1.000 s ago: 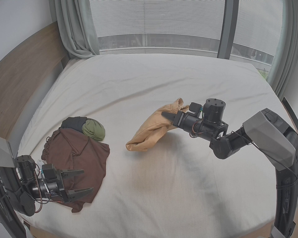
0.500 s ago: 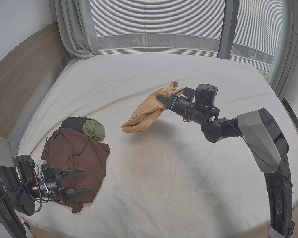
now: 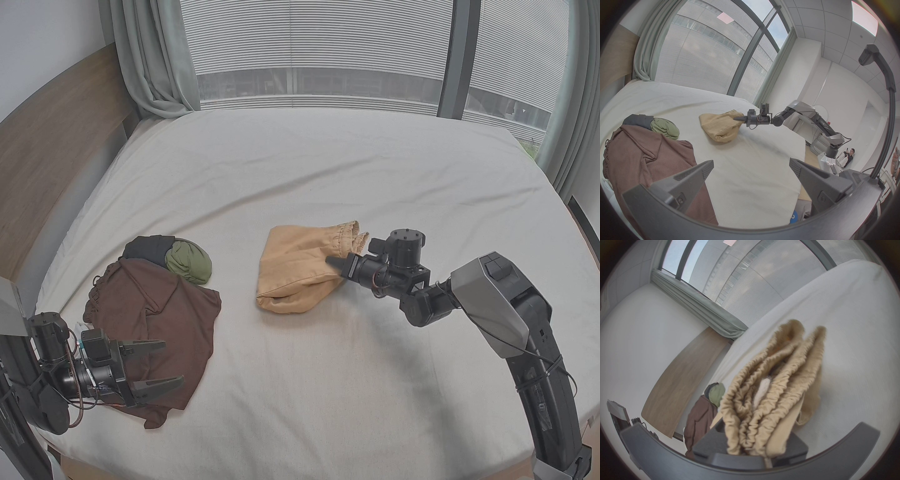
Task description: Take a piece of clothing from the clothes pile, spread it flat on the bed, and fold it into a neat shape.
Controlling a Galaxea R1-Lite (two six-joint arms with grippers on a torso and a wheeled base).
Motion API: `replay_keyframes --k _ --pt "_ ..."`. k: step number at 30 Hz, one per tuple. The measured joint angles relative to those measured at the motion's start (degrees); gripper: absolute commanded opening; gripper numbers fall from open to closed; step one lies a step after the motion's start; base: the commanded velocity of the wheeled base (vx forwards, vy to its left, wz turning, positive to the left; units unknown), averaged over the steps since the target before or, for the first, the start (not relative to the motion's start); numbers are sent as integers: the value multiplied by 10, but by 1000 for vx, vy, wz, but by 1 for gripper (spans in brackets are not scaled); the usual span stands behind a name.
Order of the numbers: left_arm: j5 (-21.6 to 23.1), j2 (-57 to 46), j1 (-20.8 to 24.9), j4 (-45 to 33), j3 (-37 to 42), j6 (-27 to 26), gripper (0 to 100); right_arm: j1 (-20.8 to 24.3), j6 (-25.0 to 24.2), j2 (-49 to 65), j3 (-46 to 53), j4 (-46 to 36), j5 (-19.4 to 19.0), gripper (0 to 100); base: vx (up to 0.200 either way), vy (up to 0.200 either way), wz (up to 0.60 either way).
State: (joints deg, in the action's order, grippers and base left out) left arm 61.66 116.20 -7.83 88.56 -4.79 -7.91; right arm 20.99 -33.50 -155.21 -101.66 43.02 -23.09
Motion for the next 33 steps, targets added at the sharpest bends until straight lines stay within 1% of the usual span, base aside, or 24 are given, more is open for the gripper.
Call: replay_keyframes --k 8,11,16,17,22,26,33 --pt "0 0 0 0 1 0 100 -16 0 10 123 70 5 0 0 0 0" --pt "0 0 1 0 1 -1 100 -21 0 12 142 82 18 0 0 0 0" --pt "0 0 0 0 0 -1 100 -24 -1 12 151 99 22 0 0 0 0" --pt "0 0 0 0 0 0 100 -24 -1 11 151 100 22 100 0 0 0" --pt "0 0 0 0 -1 0 100 -24 -5 10 151 107 24 100 0 0 0" --pt "0 0 1 0 -2 0 100 -23 -3 13 157 124 40 100 0 0 0" --pt "0 0 0 0 -2 0 100 -39 1 54 198 128 44 100 0 0 0"
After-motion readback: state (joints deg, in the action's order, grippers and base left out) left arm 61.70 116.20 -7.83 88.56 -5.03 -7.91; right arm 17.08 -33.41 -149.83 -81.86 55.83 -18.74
